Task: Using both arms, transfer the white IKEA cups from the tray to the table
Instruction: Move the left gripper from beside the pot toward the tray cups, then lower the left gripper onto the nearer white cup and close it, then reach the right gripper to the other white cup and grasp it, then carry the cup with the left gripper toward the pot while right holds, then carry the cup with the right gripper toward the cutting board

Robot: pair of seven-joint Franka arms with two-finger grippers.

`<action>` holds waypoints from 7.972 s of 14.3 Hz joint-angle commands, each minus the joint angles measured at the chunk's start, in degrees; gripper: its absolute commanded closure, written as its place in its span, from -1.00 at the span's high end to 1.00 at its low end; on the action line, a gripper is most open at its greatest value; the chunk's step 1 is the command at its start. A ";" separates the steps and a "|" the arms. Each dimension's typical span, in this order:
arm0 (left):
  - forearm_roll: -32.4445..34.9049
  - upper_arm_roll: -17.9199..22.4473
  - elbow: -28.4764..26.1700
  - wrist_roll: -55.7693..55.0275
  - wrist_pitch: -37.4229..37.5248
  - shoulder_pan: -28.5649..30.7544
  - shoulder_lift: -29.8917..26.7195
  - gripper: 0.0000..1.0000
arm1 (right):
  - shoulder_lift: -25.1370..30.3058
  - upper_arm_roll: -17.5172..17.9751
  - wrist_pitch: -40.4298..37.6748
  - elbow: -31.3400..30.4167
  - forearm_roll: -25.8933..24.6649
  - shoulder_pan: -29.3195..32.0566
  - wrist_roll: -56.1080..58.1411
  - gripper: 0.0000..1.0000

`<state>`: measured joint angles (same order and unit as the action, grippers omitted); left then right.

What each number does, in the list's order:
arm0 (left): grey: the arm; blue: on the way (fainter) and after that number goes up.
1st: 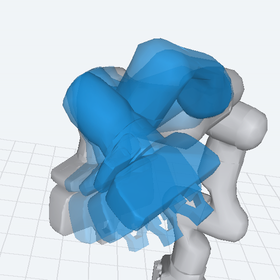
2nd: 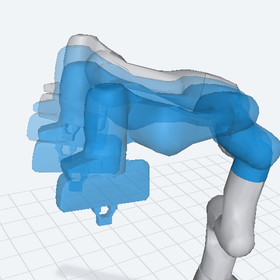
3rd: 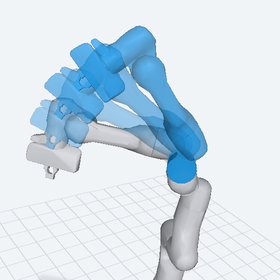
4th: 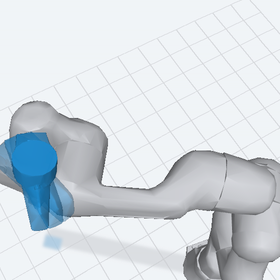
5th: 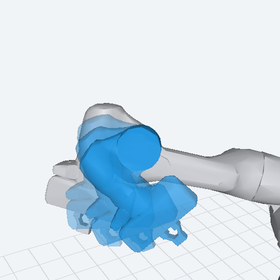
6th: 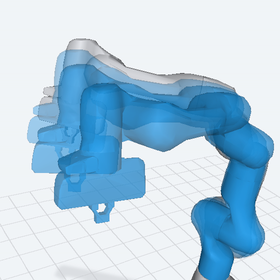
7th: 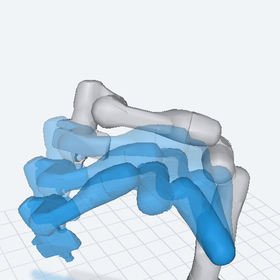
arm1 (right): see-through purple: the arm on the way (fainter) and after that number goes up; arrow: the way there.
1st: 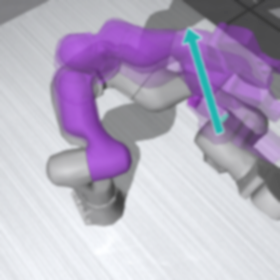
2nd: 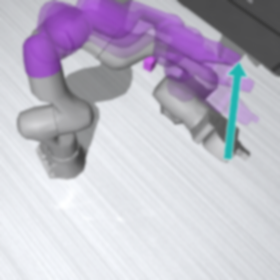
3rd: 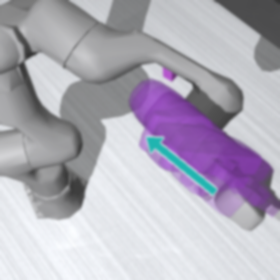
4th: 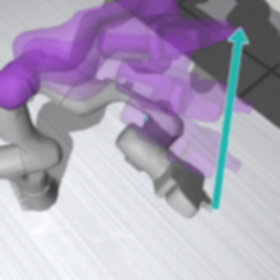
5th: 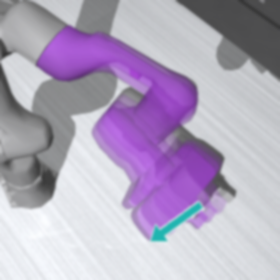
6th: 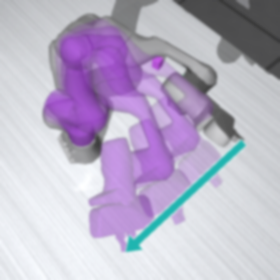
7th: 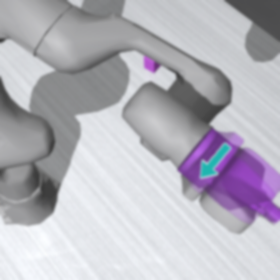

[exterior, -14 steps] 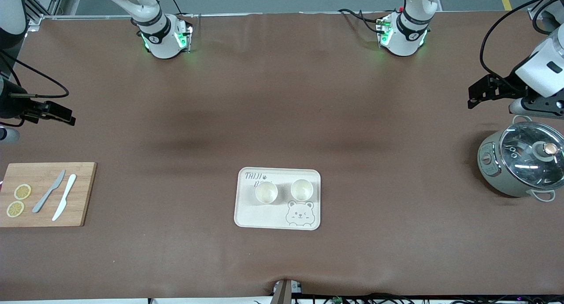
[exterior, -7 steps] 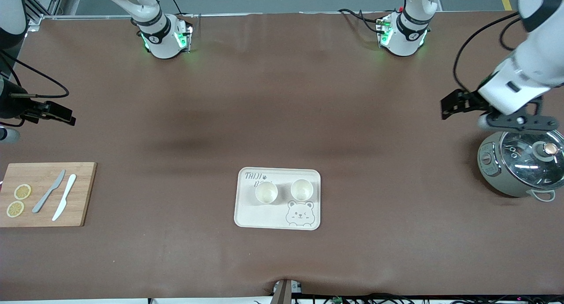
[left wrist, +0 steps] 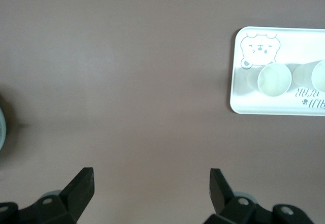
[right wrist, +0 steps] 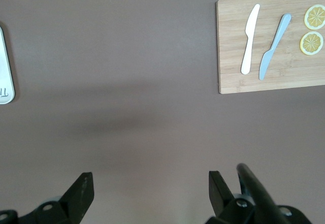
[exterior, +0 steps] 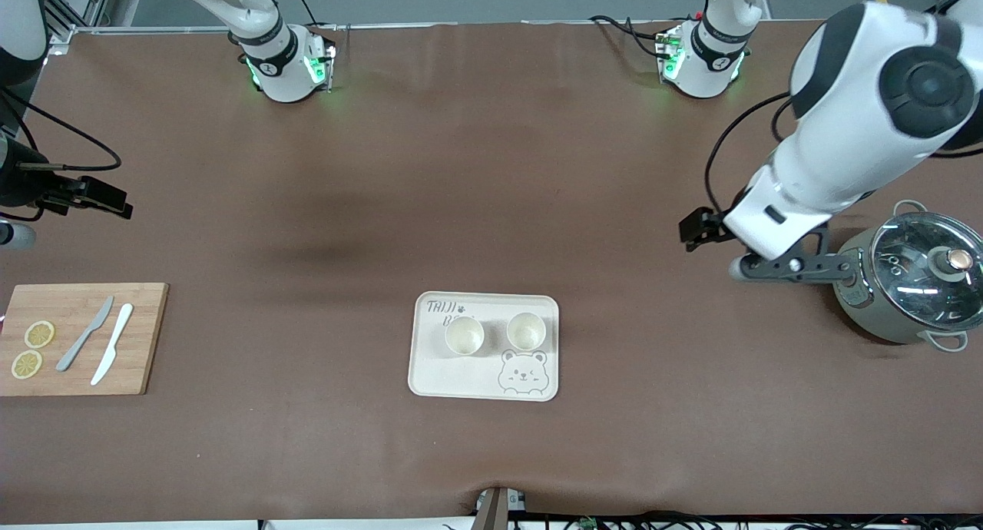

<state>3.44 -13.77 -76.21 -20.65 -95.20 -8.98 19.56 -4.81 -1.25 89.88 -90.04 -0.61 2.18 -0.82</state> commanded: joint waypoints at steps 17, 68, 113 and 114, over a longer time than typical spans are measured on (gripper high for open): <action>8.07 1.72 4.59 -13.71 -25.54 -15.19 21.82 1.00 | 1.21 0.54 0.74 0.30 2.54 -7.09 -13.14 1.00; 11.85 -1.78 -13.41 -12.76 -31.54 -5.46 12.10 -1.00 | -43.35 0.02 51.09 12.17 -0.35 -35.40 -55.96 1.00; 16.77 -56.81 -52.90 18.11 -52.45 81.85 -1.90 -1.00 | -43.45 -0.07 51.38 12.34 -3.34 -35.40 -55.17 -1.00; 16.95 -56.46 -52.72 17.75 -52.54 81.32 -1.29 -1.00 | -43.18 -0.16 49.27 12.34 -3.34 -35.49 -55.17 -1.00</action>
<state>18.18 -70.26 -128.50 -1.30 -146.37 72.55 18.21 -49.56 -1.38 142.77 -77.67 -2.75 -33.20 -55.35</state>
